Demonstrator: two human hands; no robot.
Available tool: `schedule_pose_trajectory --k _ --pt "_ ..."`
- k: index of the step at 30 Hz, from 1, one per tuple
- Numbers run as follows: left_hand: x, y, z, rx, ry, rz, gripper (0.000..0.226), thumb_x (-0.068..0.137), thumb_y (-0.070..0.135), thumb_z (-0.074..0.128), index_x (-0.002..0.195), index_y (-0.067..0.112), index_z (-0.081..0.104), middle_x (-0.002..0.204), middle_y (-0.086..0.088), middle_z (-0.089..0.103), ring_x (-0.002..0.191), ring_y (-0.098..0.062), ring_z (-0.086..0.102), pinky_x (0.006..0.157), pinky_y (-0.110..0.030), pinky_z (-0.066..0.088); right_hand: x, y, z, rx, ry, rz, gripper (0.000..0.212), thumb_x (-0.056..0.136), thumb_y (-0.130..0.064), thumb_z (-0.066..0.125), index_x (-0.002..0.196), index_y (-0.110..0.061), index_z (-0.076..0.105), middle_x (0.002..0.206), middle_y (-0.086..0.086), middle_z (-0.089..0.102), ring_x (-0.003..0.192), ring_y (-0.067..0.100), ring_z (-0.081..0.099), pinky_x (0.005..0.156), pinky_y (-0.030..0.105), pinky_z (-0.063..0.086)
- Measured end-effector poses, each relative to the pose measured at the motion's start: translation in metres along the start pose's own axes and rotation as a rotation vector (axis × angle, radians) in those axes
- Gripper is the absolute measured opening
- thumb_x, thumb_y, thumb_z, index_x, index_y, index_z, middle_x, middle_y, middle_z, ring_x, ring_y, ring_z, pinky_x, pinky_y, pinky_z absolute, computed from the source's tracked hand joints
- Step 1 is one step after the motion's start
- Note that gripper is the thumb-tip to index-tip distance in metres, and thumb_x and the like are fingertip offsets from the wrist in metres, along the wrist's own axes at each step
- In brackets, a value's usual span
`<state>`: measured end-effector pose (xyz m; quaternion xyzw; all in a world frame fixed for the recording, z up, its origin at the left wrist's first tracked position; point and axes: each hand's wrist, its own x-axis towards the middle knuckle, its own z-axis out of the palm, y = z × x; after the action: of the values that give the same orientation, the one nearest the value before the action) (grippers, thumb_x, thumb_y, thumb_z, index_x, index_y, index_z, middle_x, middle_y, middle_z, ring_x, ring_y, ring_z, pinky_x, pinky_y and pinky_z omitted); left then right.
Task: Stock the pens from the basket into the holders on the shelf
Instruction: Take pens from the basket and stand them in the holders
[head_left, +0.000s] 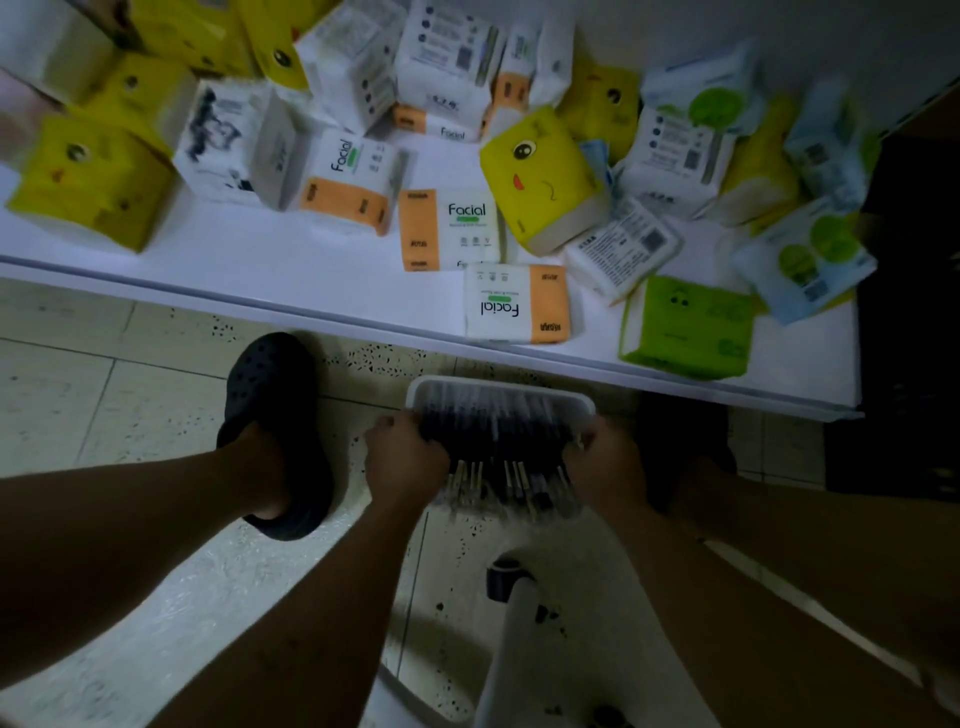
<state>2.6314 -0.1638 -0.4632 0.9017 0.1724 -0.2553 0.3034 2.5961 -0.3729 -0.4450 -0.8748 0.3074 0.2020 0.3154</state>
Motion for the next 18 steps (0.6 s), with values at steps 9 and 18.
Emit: schedule_pose_trajectory --k 9,18 --pt "0.0 0.003 0.025 0.316 -0.143 0.225 0.023 0.089 0.036 0.058 0.104 0.019 0.057 0.091 0.0 0.062 0.087 -0.021 0.063 0.066 -0.029 0.043 0.009 -0.022 0.028 -0.463 -0.26 -0.131 0.037 0.094 -0.023 0.054 0.129 -0.013 0.046 0.12 0.013 0.058 0.107 0.032 0.058 0.088 0.041 0.051" --pt "0.004 0.007 0.029 0.442 -0.182 0.307 0.04 0.087 0.049 0.059 0.112 0.018 0.057 0.096 -0.002 0.067 0.085 -0.02 0.065 0.074 -0.032 0.054 0.009 -0.025 0.027 -0.545 -0.242 -0.099 0.027 0.096 -0.017 0.053 0.12 -0.006 0.053 0.114 0.014 0.064 0.102 0.03 0.063 0.075 0.033 0.049"
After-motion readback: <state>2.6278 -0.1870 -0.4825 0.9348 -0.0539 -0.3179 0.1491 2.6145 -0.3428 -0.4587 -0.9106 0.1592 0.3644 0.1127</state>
